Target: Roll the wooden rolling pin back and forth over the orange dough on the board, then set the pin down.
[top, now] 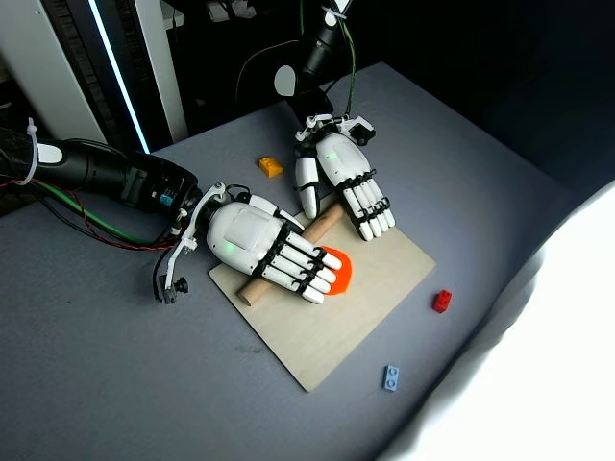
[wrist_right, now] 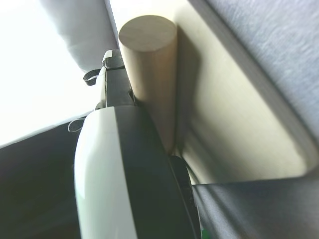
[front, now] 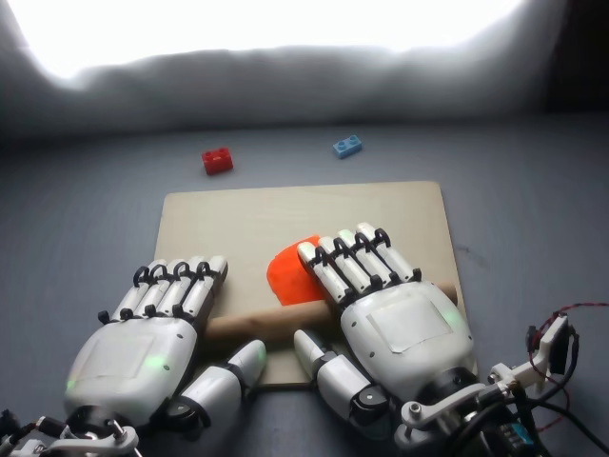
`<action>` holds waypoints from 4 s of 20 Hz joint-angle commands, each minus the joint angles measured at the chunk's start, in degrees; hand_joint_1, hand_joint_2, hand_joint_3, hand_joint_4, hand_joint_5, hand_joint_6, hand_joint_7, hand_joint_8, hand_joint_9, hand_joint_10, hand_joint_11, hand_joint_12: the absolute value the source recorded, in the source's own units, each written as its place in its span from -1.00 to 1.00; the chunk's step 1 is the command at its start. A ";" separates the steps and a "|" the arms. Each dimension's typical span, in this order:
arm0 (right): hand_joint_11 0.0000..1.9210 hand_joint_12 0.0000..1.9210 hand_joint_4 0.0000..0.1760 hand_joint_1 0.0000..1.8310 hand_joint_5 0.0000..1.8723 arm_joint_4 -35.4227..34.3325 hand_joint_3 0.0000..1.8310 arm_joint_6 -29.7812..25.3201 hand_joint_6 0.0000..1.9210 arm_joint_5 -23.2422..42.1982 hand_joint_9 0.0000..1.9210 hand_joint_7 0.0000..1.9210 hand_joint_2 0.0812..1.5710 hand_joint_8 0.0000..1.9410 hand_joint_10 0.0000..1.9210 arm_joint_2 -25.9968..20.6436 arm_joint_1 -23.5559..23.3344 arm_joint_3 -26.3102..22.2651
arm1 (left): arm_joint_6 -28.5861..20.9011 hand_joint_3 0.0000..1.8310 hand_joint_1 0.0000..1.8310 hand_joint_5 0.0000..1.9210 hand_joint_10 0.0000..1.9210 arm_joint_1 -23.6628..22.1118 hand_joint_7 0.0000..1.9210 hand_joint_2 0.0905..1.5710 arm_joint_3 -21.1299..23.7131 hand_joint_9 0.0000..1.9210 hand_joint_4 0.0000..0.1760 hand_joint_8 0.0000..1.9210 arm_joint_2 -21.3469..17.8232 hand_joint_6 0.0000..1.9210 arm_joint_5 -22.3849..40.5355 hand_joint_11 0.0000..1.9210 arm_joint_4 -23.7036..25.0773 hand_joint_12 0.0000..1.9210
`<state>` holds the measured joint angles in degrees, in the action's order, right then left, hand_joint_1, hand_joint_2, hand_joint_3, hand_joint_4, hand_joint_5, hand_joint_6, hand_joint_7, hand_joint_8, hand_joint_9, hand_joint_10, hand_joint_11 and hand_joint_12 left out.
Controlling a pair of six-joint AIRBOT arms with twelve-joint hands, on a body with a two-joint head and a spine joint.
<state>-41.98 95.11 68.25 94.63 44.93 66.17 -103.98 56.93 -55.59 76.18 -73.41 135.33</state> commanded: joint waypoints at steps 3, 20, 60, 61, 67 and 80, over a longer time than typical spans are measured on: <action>-1.00 -1.00 -1.00 -1.00 -0.91 1.83 -0.90 0.64 -1.00 3.43 -0.96 -0.92 1.00 -1.00 -1.00 -0.09 -0.28 0.56 | -0.09 -1.00 -1.00 -1.00 -1.00 -0.56 -1.00 0.77 -0.70 -1.00 -1.00 -1.00 0.51 -1.00 -3.82 -1.00 3.01 -1.00; -1.00 -1.00 -1.00 -1.00 -0.90 1.08 -0.90 -0.27 -0.99 2.65 -0.96 -0.92 1.00 -1.00 -1.00 -0.18 -1.27 2.89 | -0.23 -1.00 -1.00 -1.00 -1.00 -2.98 -1.00 0.79 -2.96 -1.00 -1.00 -1.00 0.93 -1.00 -0.57 -1.00 1.42 -1.00; -0.99 -0.99 -1.00 -1.00 -0.88 0.83 -0.89 -2.49 -0.99 2.30 -0.95 -0.91 1.00 -1.00 -1.00 -1.27 -2.91 6.14 | 0.08 -1.00 -1.00 -1.00 -1.00 -7.96 -1.00 0.79 -10.07 -1.00 -1.00 -1.00 2.93 -1.00 7.37 -1.00 2.27 -1.00; -0.99 -0.99 -1.00 -1.00 -0.89 0.83 -0.89 -2.54 -0.99 2.23 -0.96 -0.92 1.00 -1.00 -1.00 -1.27 -2.97 6.21 | 0.08 -1.00 -1.00 -1.00 -1.00 -8.03 -1.00 0.80 -10.26 -1.00 -1.00 -1.00 2.94 -1.00 7.42 -1.00 2.27 -1.00; -1.00 -0.99 -1.00 -1.00 -0.89 0.60 -0.88 -2.90 -0.99 2.16 -0.96 -0.92 1.00 -1.00 -1.00 -1.25 -3.40 7.01 | 0.26 -1.00 -1.00 -1.00 -1.00 -8.32 -1.00 0.80 -11.31 -1.00 -1.00 -1.00 2.97 -1.00 8.73 -1.00 2.61 -1.00; -0.99 -0.99 -1.00 -1.00 -0.89 0.51 -0.88 -3.15 -0.99 2.15 -0.97 -0.92 1.00 -1.00 -1.00 -1.28 -4.29 8.20 | 0.41 -1.00 -1.00 -1.00 -1.00 -8.90 -1.00 0.80 -13.88 -1.00 -1.00 -1.00 3.24 -1.00 10.31 -1.00 1.90 -1.00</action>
<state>-43.44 92.07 64.12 93.78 41.47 73.89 -104.27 48.36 -68.90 79.13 -60.07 137.03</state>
